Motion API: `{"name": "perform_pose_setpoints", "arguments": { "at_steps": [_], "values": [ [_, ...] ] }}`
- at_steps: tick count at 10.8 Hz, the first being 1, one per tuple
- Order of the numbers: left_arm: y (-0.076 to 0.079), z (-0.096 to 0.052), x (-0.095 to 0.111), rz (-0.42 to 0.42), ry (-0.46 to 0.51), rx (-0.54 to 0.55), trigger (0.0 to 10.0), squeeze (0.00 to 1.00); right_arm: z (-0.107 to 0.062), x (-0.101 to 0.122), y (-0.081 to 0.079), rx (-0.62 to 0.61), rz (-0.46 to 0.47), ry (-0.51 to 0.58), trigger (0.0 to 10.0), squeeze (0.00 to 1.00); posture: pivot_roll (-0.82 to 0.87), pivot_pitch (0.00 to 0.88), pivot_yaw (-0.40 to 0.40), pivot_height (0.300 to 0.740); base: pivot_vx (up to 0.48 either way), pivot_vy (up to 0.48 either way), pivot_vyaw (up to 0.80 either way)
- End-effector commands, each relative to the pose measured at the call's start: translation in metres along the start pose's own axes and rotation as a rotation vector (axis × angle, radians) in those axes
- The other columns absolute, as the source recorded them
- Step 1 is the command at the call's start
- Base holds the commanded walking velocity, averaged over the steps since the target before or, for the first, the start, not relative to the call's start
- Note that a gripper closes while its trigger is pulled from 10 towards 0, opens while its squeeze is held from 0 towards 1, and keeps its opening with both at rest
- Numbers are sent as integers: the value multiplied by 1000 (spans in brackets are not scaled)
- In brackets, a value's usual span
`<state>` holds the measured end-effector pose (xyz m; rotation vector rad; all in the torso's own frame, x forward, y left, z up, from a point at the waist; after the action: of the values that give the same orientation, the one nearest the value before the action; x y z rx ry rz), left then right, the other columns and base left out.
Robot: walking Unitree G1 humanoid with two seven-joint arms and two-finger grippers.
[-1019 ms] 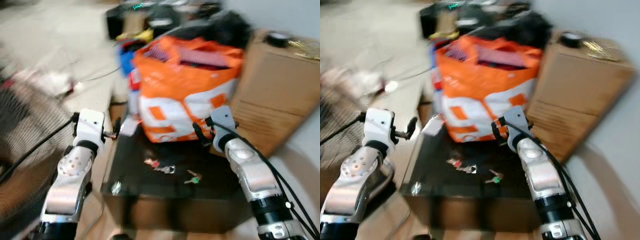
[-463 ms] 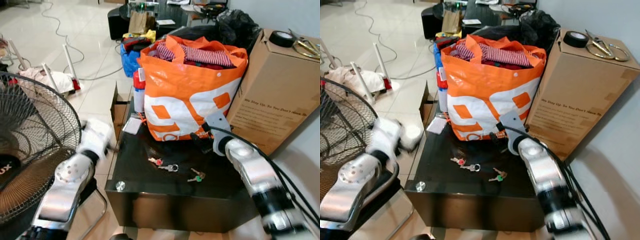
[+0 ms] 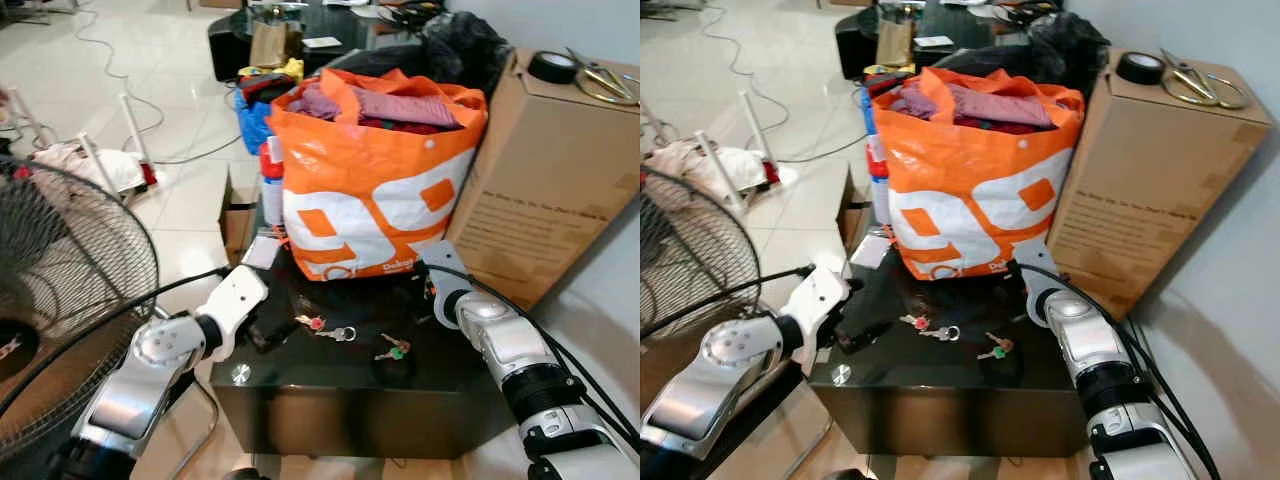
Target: Hang keys on a hook
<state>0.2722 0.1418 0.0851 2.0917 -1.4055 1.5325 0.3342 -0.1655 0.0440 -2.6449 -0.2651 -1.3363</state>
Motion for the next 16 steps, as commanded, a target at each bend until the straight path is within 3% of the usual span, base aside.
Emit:
{"name": "perform_pose_setpoints", "arguments": {
  "at_steps": [1,2,4,7,9,12,13,14,15,16],
  "values": [
    [3,1,1,-4,5,-34,10000,0,-1,-4,-4,31,42,9,10000,965,-59,0,-33,740,0,0,0],
    [6,1,-1,-16,7,-52,10000,0,1,-14,-12,103,73,-54,10000,0,-51,0,-49,740,0,0,0],
    [12,0,-5,-50,1,-86,10000,0,4,-39,-24,155,74,-160,10000,0,-66,0,-48,740,0,0,0],
    [23,2,-10,-80,-27,-211,10000,0,10,-53,-32,189,5,-150,10000,0,-78,0,-30,740,0,0,0],
    [27,7,-9,-94,-12,-247,10000,0,7,-70,-25,207,-28,-268,10000,0,-125,0,-21,740,0,0,0],
    [30,12,-7,-97,-3,-282,10000,0,8,-73,-12,137,-30,-271,10000,0,-131,0,-36,740,0,0,0],
    [31,12,-7,-96,-5,-287,10000,0,10,-74,-9,104,-21,-264,6392,0,-127,0,-39,740,0,0,0],
    [31,10,-9,-95,-11,-288,10000,0,11,-75,-7,86,-11,-268,1608,0,-125,0,-36,740,0,0,0],
    [32,8,-10,-97,-14,-295,10000,0,12,-76,-8,79,1,-270,0,0,-122,0,-37,740,0,0,0],
    [32,6,-11,-98,-16,-299,10000,0,13,-78,-9,77,3,-274,0,0,-120,0,-39,740,0,0,0]
  ]
}}
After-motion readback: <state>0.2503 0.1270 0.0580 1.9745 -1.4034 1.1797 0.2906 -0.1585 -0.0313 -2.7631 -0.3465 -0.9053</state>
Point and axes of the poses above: a point about 5 cm out from each wrist's last joint towards the gripper, its own z axis pointing out of the wrist towards the gripper, its own x axis along the axis of the wrist's last joint, y = z × x, the point moved 2 cm from there along z, pointing out of the wrist towards the gripper, and after that the axes turned 12 degrees about z, right-handed, at the moved point
